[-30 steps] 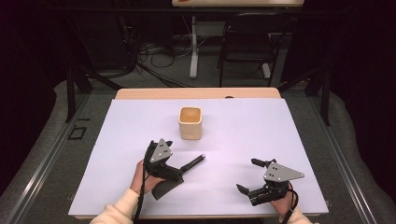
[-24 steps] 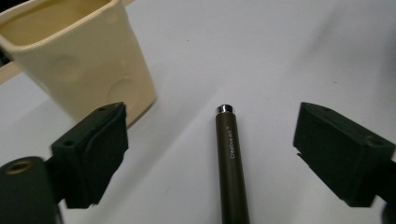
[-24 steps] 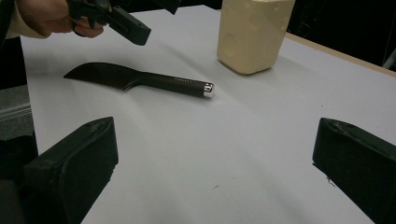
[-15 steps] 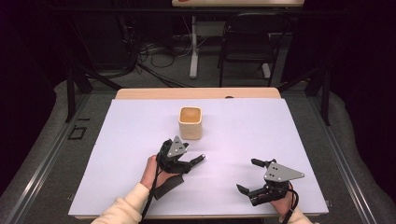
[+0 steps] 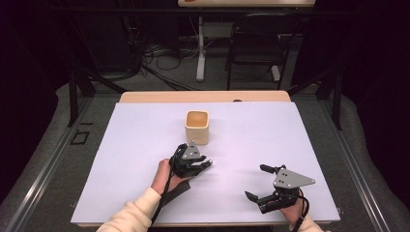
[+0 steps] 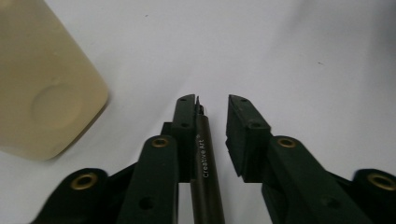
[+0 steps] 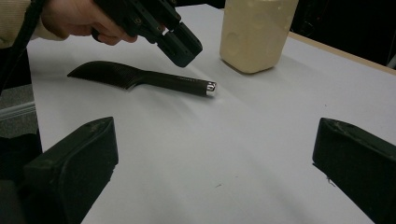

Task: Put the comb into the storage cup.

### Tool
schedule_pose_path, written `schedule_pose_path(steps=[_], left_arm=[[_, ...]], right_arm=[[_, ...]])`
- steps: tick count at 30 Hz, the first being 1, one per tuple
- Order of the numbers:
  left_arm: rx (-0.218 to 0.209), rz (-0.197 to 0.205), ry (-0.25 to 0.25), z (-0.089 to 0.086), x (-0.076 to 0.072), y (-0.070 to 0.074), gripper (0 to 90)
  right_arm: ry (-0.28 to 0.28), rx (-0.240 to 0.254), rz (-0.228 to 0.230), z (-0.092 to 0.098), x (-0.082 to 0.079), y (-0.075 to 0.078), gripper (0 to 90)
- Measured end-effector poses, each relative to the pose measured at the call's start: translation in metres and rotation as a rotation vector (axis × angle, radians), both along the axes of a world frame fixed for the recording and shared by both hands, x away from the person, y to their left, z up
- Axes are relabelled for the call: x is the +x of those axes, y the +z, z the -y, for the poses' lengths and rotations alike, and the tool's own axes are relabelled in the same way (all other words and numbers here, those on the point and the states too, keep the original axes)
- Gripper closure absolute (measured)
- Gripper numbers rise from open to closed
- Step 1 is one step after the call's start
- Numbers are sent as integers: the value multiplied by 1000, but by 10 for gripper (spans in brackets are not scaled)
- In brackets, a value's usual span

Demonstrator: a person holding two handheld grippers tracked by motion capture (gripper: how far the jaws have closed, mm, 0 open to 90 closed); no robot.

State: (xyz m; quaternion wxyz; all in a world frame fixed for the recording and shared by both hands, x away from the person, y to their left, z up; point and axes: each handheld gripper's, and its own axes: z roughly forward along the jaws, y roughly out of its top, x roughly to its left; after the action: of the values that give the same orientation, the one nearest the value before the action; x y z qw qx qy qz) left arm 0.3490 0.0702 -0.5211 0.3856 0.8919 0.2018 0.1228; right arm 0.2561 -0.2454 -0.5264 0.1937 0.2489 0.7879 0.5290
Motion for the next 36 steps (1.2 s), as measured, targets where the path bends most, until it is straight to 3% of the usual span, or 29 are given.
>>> schedule_pose_path(steps=[1,6,26,36], left_arm=[[20,-5,-10,1,1,0,803],[54,-24,-27,8,3,-4,898],[168,-43,-41,28,12,-18,900],[182,-39,-16,27,15,-20,900]], right_arm=[[0,3,6,0,0,0,0],[3,1,5,0,0,0,0],[11,2,-4,0,0,0,0],[10,2,-8,-1,0,-1,0]])
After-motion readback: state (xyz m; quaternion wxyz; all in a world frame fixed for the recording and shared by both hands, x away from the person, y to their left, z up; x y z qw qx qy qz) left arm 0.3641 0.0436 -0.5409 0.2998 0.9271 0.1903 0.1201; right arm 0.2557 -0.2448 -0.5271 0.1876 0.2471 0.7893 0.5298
